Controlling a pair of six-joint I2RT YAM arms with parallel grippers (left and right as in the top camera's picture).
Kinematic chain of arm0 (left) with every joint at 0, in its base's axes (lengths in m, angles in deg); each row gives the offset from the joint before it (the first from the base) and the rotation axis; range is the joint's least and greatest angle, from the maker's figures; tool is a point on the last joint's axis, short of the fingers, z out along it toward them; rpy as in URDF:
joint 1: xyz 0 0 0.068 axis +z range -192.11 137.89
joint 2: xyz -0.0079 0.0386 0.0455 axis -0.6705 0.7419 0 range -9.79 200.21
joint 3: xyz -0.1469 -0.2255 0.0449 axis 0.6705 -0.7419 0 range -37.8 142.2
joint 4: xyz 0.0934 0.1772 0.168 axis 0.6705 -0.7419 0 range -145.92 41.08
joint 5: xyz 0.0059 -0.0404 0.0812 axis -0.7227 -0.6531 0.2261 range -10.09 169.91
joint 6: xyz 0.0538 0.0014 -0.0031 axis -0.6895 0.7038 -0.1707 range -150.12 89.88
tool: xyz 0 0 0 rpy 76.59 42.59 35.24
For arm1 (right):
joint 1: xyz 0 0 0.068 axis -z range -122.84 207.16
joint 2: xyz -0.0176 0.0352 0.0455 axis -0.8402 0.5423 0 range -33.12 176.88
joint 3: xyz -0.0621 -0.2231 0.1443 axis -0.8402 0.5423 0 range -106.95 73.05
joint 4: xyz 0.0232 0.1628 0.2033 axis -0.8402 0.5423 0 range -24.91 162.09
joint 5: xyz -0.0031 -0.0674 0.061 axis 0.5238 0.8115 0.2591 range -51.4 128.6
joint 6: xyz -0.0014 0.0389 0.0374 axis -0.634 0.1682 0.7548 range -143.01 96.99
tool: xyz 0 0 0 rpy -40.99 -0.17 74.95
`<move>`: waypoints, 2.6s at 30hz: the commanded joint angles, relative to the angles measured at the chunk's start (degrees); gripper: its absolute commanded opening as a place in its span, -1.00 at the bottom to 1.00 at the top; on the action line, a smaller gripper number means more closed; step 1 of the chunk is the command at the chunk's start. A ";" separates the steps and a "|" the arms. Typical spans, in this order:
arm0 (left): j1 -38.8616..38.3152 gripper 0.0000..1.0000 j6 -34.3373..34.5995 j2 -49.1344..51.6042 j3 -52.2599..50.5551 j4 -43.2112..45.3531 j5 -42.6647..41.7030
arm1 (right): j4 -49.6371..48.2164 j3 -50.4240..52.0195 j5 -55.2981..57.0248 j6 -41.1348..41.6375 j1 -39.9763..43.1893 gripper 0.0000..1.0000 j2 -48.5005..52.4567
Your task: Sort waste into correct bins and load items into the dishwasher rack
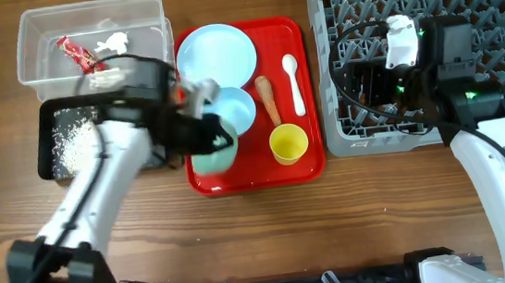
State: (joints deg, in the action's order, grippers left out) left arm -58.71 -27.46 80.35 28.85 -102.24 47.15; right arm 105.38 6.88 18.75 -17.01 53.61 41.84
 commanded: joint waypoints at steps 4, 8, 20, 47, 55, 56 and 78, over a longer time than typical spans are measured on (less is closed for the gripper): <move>-17.31 -0.92 12.90 7.98 -1.86 4.55 30.25 | 0.13 -1.22 0.22 0.17 -0.24 1.00 0.59; -19.30 -0.67 13.25 10.43 -1.86 8.87 30.27 | 0.02 -1.22 -1.68 0.00 -0.26 0.99 0.59; -15.96 0.50 13.20 9.94 10.62 12.41 19.69 | -0.26 -1.22 -1.66 -0.02 -0.24 0.99 0.59; 7.50 -0.92 14.58 9.18 15.04 27.19 -48.00 | -25.24 -1.20 -39.43 0.00 -4.04 0.99 7.19; 6.10 -0.92 15.82 9.18 15.02 27.23 -51.67 | -40.44 -1.20 -49.68 2.12 -8.72 0.61 11.85; 5.90 -0.92 15.82 9.18 15.04 27.43 -51.67 | -40.26 -1.20 -49.68 2.10 -9.51 0.45 11.85; 5.90 -0.15 15.61 9.18 15.02 25.64 -38.38 | -11.37 -2.60 -29.97 4.42 12.66 -0.07 6.84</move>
State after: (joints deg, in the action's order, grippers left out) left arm -52.61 -11.31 90.30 43.58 -75.27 0.66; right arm 87.41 6.05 -24.18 -13.62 65.46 52.90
